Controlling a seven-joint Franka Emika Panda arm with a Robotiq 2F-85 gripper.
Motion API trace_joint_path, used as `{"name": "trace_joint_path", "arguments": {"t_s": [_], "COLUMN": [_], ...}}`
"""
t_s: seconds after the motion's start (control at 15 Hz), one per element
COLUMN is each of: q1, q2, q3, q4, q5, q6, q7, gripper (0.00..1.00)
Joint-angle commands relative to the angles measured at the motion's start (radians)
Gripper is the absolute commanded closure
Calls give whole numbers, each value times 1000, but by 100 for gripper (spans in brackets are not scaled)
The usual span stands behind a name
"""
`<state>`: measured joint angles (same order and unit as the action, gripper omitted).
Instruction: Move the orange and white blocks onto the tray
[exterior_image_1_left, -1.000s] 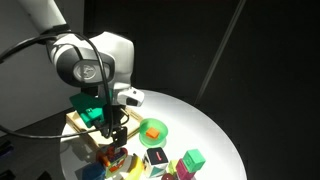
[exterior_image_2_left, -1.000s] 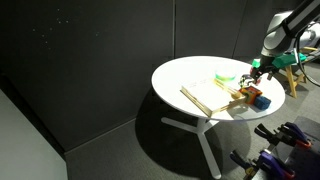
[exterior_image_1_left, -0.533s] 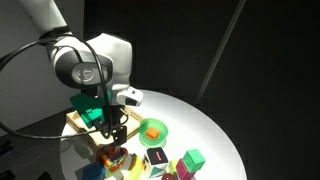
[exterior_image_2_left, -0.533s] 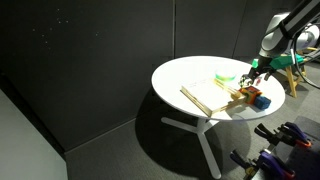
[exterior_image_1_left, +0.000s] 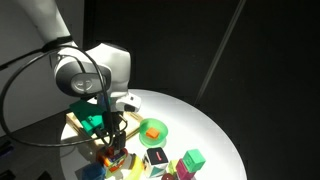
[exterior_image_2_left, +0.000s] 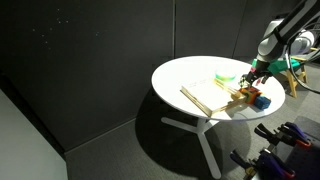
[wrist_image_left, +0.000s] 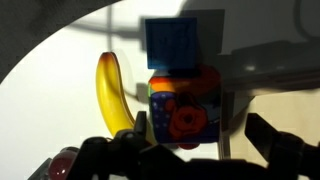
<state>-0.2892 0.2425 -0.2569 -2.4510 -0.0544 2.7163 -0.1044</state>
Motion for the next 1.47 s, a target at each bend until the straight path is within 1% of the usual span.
{"name": "trace_joint_path", "arguments": {"t_s": [0.0, 0.47, 1.2, 1.27, 1.33, 1.4], "q1": [-25, -58, -90, -90, -90, -91], "q2": [41, 94, 149, 154, 158, 163], "q3": [20, 52, 65, 63, 61, 60], "q4": [24, 46, 88, 91, 94, 97], "q5": [43, 80, 82, 80, 79, 77], "q6": [23, 58, 60, 61, 59, 60], "q7": [-61, -129, -144, -141, -138, -136], "gripper": [0, 0, 0, 16, 26, 34]}}
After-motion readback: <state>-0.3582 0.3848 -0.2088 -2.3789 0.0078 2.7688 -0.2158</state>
